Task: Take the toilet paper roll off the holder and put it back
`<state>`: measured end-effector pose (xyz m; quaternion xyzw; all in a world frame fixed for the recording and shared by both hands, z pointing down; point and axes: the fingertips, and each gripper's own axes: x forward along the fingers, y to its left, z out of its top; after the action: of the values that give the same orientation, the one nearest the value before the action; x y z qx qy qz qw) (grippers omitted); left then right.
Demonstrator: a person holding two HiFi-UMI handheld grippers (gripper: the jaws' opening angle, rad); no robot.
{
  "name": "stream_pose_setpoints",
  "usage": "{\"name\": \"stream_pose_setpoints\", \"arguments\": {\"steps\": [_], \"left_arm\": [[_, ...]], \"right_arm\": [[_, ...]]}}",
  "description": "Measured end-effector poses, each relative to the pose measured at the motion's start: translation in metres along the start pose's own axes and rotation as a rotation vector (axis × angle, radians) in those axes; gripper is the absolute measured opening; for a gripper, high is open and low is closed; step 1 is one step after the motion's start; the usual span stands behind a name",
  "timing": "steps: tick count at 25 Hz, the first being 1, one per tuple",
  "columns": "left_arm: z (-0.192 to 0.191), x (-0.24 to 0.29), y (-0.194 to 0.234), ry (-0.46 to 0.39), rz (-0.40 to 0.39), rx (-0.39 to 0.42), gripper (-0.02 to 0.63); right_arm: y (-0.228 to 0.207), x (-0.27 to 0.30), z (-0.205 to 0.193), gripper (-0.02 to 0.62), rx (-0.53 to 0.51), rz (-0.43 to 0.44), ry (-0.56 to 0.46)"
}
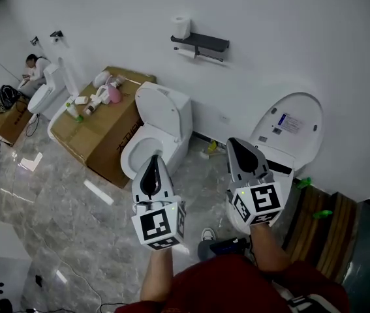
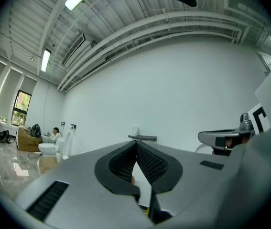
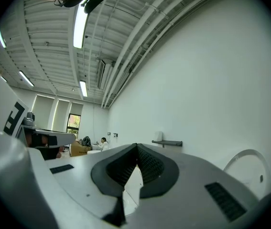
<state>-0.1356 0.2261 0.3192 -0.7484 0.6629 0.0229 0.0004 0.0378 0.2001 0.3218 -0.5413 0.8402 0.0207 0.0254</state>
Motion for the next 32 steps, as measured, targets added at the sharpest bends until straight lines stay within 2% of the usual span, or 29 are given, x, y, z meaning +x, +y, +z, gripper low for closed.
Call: {"name": "stream_pose_setpoints", "arguments": {"steps": [5, 13, 23, 32], "left_arm": [[0.004, 0.063, -0.011, -0.013, 0.003, 0.000, 0.015], [-0.005, 0.119, -0.038, 0.002, -0.011, 0.018, 0.015], [-0.008, 0.176, -0.036, -0.017, -0.033, 0.020, 0.015], [-0.011, 0.253, -0.008, -0.035, -0.058, 0.018, 0.015]], "right_arm": [[-0.047, 0.044, -0.003, 0.008, 0.007, -0.007, -0.005], [-0.097, 0.076, -0.006, 0.008, 0.012, -0.016, -0.017], [-0.117, 0.118, -0.014, 0.008, 0.008, -0.034, -0.042], [-0.122, 0.201, -0.022, 0.008, -0.009, -0.032, -0.042]]}}
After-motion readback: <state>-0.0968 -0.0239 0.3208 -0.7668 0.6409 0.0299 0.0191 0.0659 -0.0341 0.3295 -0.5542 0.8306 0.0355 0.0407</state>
